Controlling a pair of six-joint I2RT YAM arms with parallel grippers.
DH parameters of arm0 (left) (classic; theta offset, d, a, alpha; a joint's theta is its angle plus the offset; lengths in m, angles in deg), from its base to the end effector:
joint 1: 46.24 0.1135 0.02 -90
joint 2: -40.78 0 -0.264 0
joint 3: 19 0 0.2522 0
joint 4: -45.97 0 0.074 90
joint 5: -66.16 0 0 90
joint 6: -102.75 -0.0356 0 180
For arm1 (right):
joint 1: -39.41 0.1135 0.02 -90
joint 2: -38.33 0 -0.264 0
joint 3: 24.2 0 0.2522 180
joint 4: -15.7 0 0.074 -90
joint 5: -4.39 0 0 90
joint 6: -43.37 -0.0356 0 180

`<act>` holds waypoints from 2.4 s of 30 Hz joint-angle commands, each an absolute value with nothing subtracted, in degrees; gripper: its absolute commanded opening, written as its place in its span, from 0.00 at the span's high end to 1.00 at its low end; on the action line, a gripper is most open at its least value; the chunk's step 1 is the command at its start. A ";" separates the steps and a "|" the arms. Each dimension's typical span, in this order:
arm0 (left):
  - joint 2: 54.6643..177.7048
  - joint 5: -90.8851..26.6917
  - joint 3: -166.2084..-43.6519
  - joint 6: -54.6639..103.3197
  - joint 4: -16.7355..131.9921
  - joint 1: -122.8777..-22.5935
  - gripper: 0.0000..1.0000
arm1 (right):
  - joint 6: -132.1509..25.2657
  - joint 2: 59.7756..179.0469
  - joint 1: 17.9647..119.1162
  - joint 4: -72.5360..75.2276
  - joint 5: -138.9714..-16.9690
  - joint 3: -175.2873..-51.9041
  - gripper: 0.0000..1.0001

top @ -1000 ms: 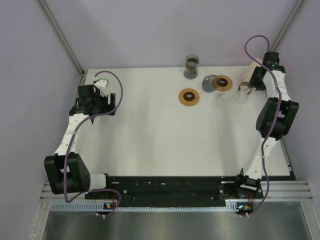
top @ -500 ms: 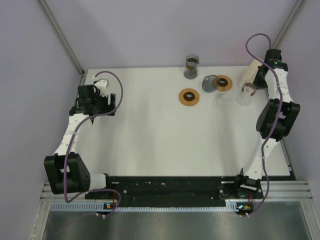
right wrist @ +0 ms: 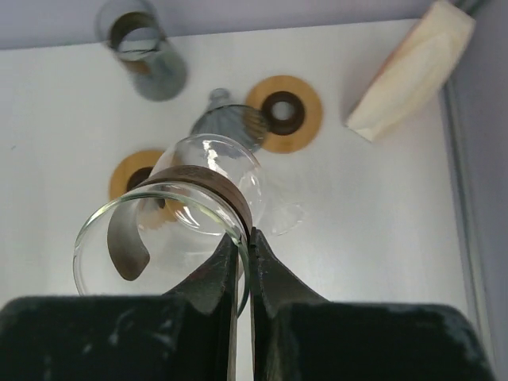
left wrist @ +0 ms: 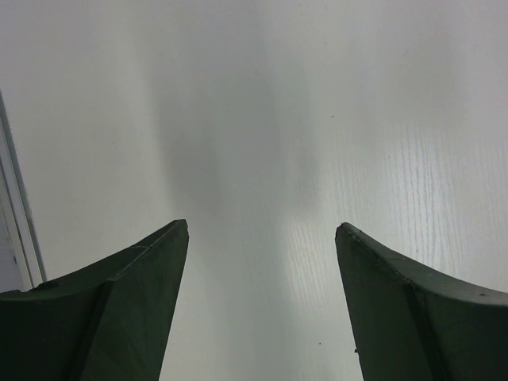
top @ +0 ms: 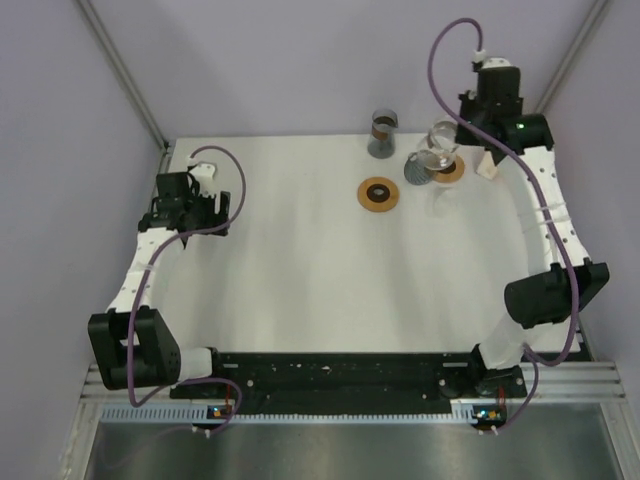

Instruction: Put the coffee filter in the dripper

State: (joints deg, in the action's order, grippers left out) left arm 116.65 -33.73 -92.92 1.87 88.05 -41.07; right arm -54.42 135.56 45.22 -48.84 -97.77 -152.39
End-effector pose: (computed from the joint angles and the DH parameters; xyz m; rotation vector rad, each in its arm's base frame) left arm 0.2854 0.0197 0.2851 0.2010 2.3171 -0.0615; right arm 0.3590 0.0290 0.4450 0.1592 2.1375 -0.0904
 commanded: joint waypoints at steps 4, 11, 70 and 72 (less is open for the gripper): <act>113.73 -32.18 -94.72 1.94 87.06 -40.52 0.19 | -58.22 136.06 67.24 -47.90 -97.05 -147.83 1.00; 114.95 -34.64 -94.11 3.78 87.07 -40.35 0.20 | -63.14 143.09 78.52 -43.16 -98.98 -144.93 1.00; 113.20 -24.98 -95.96 3.17 87.24 -40.00 0.22 | -61.66 161.37 61.39 -29.87 -98.79 -146.42 0.51; 113.20 -24.98 -95.78 3.26 87.15 -40.00 0.22 | -61.57 162.69 61.30 -29.79 -98.36 -146.50 0.51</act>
State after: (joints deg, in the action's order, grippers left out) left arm 113.66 -25.79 -93.91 3.78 87.65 -40.32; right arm -62.07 162.84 61.04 -31.05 -98.78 -144.24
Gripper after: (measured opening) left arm 0.780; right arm 0.492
